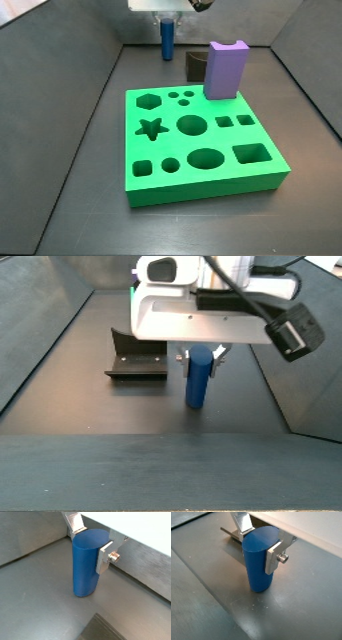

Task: Pick up the oval object. Move up. Move to above the board. Insert the oval object.
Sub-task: Pick up the oval object, then move up, then move to above the board.

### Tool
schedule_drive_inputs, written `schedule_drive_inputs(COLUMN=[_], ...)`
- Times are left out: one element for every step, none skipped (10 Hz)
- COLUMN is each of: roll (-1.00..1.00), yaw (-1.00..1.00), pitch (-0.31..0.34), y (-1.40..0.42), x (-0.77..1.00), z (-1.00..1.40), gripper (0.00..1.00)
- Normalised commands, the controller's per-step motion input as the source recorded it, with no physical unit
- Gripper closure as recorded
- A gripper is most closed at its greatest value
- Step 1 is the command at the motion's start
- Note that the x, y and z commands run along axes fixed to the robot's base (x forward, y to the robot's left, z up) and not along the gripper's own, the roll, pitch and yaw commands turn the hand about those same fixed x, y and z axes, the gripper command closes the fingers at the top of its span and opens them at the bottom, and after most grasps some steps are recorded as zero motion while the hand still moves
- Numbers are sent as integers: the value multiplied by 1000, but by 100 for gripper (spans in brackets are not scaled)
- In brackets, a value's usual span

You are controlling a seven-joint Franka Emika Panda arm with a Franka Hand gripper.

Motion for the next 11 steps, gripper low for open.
schedule_drive_inputs(roll=[0,0,0,0,0,0,9,35,55,79,-267], yaw=[0,0,0,0,0,27,23,13,6,6,-318], pitch=[0,0,0,0,0,2,20,31,40,52,51], y=[0,0,0,0,0,-7,-6,-6,-6,-5,209], x=[0,0,0,0,0,3,-16,-20,-22,-21,476], z=[0,0,0,0,833,826,729,543,386,176,1000], gripper=[100,100,100,100,100,100,100,100,100,100,100])
